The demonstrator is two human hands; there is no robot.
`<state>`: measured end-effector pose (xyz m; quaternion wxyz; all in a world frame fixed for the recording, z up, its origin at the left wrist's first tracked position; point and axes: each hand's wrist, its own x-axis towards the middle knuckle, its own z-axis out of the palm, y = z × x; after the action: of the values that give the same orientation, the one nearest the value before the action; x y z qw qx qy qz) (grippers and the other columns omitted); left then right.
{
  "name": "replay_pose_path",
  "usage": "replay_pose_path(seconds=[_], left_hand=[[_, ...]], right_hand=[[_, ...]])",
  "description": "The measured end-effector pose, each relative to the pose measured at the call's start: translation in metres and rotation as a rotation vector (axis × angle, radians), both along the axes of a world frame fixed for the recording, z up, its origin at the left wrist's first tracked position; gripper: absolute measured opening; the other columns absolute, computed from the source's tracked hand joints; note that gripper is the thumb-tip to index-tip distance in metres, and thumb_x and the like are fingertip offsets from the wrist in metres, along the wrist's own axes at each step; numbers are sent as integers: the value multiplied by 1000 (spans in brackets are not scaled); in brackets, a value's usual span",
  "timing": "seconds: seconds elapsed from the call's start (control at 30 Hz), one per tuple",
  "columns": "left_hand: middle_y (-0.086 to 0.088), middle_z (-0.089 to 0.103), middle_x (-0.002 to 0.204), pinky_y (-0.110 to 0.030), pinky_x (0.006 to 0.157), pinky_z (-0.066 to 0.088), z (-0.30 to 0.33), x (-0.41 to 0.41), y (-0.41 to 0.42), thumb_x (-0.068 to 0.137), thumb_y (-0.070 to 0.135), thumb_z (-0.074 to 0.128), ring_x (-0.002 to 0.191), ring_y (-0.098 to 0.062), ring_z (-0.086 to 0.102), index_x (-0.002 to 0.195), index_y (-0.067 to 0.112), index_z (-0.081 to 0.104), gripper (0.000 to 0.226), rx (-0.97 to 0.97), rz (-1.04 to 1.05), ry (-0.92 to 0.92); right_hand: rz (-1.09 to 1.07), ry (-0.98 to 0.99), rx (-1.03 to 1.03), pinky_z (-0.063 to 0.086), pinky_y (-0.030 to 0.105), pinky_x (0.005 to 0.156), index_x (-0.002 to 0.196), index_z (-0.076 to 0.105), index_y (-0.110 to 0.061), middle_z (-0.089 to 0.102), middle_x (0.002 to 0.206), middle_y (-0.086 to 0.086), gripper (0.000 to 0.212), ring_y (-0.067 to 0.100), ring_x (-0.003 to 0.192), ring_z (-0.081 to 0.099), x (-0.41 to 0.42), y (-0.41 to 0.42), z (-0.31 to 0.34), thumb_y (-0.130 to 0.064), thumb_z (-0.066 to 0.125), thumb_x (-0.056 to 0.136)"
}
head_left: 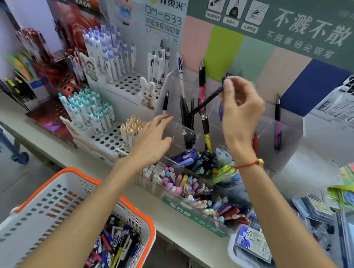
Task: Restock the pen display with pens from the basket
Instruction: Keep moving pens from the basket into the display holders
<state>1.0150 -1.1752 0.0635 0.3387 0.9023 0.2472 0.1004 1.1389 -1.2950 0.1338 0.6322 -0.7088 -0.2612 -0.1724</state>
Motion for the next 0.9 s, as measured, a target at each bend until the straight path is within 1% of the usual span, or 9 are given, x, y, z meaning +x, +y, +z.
replay_pose_path(seconds=[0.07,0.2,0.27,0.33,0.43,0.53,0.6,0.7,0.9], left_hand=[[8,24,156,-39,113,26,-3,0,0,92,17,48,140,-15,23,150,26,30,62,65,3,0],[8,24,156,-38,114,24,-5,-1,1,91,12,47,141,-15,21,150,26,31,63,119,-2,-16],[8,24,156,-36,113,24,-6,-2,2,90,9,46,141,-16,20,151,26,30,65,153,-18,-20],[7,23,156,-36,113,24,-7,-4,3,89,7,47,141,-16,20,152,26,27,68,169,-33,-13],[6,20,158,-37,114,25,-7,-4,5,88,7,48,142,-17,19,153,27,23,72,204,-62,13],[7,18,160,-38,113,28,-5,-8,3,89,6,48,143,-18,22,153,27,23,73,172,-62,-18],[9,25,157,-32,107,31,-4,-14,-1,90,6,50,140,-14,29,150,27,31,67,97,1,-117],[12,45,142,-26,90,41,-7,-32,-7,91,9,54,123,-8,47,136,29,49,50,20,194,-248],[16,69,101,-31,81,53,-45,-109,-22,95,16,55,94,-5,64,101,36,64,23,-228,508,-230]], right_hand=[[24,-99,-237,53,19,72,102,72,-10,72,90,0,16,6,76,63,0,12,-6,-19,63,94],[58,-192,-637,56,36,76,103,75,-14,75,96,3,20,19,85,68,1,29,-7,-26,65,92],[31,-195,-842,53,33,75,102,76,-16,75,99,5,21,27,93,68,0,34,-5,-31,66,91],[-33,-223,-966,46,31,73,104,75,-15,73,104,7,23,31,99,66,-4,37,-5,-32,65,92],[-63,-225,-1064,47,36,79,114,71,-15,69,115,10,26,34,107,63,-7,40,-6,-30,64,93],[-41,-167,-1015,50,39,82,123,63,-20,70,113,8,37,31,108,63,-10,33,-13,-34,68,89],[-33,-163,-872,52,35,74,122,62,-21,70,92,0,40,23,91,66,-18,21,-20,-37,71,87],[128,-160,-698,49,28,59,104,68,-23,56,69,-14,22,5,63,53,-36,4,-35,-36,72,86],[557,-7,-689,48,30,57,89,71,-23,62,60,-9,4,9,56,59,-97,3,-93,-26,68,89]])
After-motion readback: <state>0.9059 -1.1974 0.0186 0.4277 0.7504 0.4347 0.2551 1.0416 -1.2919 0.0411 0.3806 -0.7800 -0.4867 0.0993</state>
